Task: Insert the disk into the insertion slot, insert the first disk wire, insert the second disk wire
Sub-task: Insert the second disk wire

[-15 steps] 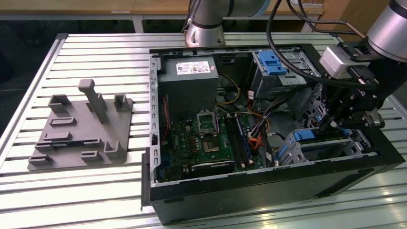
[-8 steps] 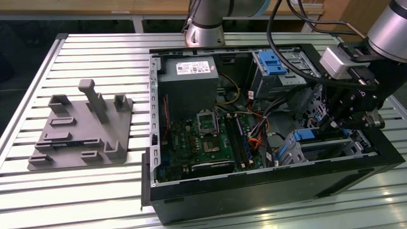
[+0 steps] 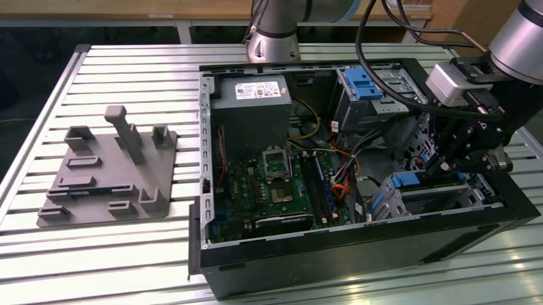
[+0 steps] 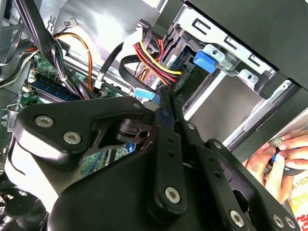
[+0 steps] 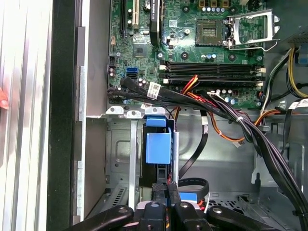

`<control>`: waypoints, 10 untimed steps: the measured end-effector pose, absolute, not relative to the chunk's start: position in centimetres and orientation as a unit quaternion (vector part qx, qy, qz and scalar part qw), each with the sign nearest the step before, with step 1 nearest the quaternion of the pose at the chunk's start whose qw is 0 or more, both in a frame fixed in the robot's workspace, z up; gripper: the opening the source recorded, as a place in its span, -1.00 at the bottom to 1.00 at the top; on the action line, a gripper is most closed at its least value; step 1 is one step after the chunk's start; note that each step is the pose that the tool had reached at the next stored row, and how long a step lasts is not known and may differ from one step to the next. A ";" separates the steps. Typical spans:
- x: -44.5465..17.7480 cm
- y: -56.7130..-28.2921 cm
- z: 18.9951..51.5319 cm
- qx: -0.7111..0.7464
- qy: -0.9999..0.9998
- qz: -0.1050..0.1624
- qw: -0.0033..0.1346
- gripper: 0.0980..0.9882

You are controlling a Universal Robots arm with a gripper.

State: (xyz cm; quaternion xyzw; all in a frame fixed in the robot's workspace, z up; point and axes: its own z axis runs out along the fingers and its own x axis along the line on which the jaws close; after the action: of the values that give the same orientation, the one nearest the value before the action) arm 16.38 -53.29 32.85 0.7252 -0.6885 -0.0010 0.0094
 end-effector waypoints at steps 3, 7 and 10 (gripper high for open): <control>16.4 -53.3 32.8 0.725 -0.688 -0.001 0.009 -0.89; 16.4 -53.3 34.1 0.725 -0.688 -0.001 0.009 -0.60; 16.4 -53.3 35.4 0.725 -0.688 -0.001 0.009 -0.45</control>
State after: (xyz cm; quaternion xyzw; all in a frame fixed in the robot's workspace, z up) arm 16.39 -53.32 35.41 0.7253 -0.6884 -0.0011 0.0092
